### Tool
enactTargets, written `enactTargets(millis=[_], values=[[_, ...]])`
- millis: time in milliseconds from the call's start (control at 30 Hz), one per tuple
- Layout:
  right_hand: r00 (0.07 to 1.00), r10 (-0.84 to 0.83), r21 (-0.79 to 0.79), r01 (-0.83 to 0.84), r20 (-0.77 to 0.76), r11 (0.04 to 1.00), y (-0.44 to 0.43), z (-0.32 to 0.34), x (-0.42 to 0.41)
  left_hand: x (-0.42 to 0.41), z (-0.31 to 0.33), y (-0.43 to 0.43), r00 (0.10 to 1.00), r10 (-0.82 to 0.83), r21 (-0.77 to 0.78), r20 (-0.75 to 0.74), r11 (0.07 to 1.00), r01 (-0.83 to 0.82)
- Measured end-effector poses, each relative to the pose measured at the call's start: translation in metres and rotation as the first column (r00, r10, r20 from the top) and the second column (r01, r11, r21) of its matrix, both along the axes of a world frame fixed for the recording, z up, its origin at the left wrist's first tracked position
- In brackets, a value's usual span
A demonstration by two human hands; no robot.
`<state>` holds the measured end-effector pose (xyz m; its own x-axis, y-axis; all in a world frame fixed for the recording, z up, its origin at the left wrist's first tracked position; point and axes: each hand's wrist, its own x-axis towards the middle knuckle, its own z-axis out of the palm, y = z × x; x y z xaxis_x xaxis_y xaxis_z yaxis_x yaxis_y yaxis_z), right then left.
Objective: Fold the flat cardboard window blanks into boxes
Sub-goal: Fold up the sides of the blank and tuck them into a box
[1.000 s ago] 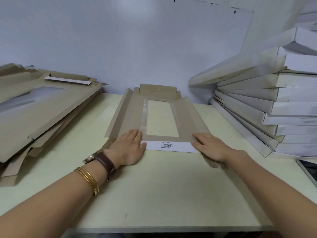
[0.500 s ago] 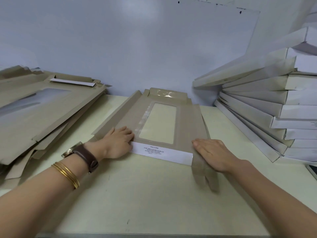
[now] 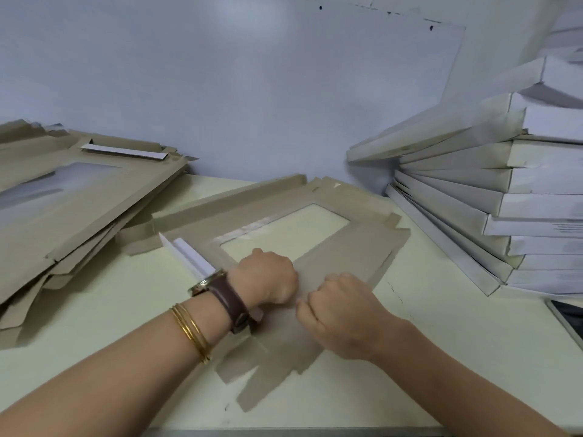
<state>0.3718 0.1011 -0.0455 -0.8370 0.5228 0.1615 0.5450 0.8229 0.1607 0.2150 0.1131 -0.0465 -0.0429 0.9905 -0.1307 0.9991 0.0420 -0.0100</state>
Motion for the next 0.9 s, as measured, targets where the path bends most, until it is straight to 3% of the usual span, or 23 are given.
enactTargets(millis=[67,233,333,467,700,900], values=[[0.999,-0.028,-0.051,0.026,-0.038,0.998,0.002,0.006,-0.001,0.003,-0.004,-0.002,0.998,-0.018,-0.022,-0.068,1.000,0.016],[0.979,-0.172,-0.317,0.129,-0.110,0.940,0.043,0.017,0.004,0.004,-0.022,-0.012,0.998,0.058,0.030,-0.010,0.998,-0.057],[0.968,-0.225,-0.338,0.175,-0.116,0.925,0.073,0.021,0.015,-0.015,-0.019,-0.012,0.999,0.025,-0.043,0.031,0.999,-0.023],[0.949,-0.314,-0.359,0.286,-0.021,0.889,0.104,0.024,0.029,-0.036,-0.005,-0.011,0.996,-0.067,-0.148,0.059,0.986,0.075],[0.933,-0.349,-0.430,0.351,0.085,0.832,0.125,0.033,0.052,-0.078,0.014,-0.008,0.947,-0.056,-0.279,0.317,0.948,0.149],[0.923,-0.287,-0.532,0.382,0.255,0.755,0.134,0.038,0.074,-0.108,0.023,0.003,0.940,-0.040,-0.357,0.339,0.919,0.168]])
